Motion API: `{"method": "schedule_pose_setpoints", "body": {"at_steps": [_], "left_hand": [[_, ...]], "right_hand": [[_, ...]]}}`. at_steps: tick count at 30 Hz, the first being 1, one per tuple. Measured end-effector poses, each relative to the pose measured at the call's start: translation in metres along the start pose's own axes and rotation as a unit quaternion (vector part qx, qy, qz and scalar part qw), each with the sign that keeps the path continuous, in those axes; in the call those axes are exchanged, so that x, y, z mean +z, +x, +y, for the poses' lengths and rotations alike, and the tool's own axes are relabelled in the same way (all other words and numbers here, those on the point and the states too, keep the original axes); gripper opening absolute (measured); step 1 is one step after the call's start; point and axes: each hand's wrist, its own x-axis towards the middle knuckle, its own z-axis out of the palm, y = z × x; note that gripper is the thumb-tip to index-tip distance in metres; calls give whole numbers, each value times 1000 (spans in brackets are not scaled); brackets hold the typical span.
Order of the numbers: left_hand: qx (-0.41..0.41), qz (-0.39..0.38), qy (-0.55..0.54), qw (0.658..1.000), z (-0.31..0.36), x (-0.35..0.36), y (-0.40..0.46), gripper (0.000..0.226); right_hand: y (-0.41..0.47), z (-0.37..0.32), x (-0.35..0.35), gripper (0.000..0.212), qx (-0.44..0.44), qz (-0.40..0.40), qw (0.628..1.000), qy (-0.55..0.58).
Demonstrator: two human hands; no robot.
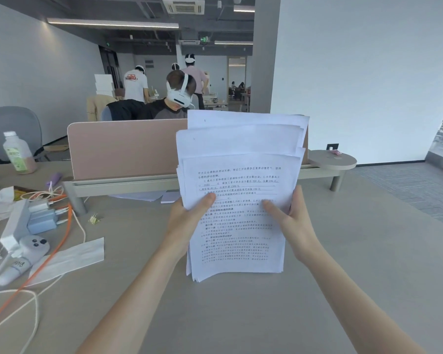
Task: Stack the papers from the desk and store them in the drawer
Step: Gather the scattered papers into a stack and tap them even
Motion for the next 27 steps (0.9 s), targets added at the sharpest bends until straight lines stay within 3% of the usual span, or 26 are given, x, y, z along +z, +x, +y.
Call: {"method": "schedule_pose_setpoints", "body": {"at_steps": [10,14,17,20,24,27], "left_hand": [[0,-27,-8,1000,-3,-3,-1,18],[-20,-26,-19,999,-15,-5,-3,23],[-27,-32,-34,999,-21,-6,-4,29],[-29,-26,-38,999,-25,-6,-3,18],[-34,-27,-30,999,-29,-5,-2,12],[-37,-26,-27,999,-34,-7,-2,11]], "right_hand": [[26,-61,-7,84,-156,-3,981,-112],[32,-73,-7,70,-230,-23,947,-222],[35,-70,-6,47,-214,-19,936,-277],[38,-64,-5,36,-200,-4,936,-291],[38,-62,-8,50,-162,17,956,-245],[29,-50,-8,64,-77,12,994,-71]]}}
